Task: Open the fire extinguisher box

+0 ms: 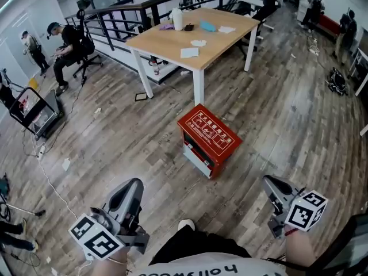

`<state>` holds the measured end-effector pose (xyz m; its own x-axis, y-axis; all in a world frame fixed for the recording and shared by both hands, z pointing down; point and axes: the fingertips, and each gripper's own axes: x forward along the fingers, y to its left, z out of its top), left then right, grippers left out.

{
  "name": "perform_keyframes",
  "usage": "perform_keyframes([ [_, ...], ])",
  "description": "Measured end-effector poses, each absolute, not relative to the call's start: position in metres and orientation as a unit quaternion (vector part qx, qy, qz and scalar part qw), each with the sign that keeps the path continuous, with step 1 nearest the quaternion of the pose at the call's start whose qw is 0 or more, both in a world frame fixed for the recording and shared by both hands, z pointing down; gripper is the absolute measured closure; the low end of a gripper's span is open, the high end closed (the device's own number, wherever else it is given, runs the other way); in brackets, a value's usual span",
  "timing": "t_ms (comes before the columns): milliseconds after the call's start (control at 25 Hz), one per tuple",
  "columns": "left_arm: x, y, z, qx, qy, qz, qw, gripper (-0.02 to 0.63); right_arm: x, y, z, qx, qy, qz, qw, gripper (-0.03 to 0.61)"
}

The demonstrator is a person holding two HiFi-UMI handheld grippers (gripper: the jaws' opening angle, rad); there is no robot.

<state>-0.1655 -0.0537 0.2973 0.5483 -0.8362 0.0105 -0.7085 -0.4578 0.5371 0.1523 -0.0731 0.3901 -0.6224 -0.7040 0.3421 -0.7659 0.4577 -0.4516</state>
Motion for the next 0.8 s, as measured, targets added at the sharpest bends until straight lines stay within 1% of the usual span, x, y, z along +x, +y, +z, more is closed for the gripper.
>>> perform_keyframes([
  [280, -0.197, -0.093, 0.295, 0.849, -0.444, -0.129, 0.256, 0.607, 0.119, -0.105, 0.388, 0.441, -0.846, 0.296, 0.049, 0.568],
  [800, -0.250, -0.122, 0.310, 0.857, -0.429, -0.123, 0.260, 0.607, 0.070, -0.137, 0.385, 0.465, -0.839, 0.281, 0.038, 0.568],
])
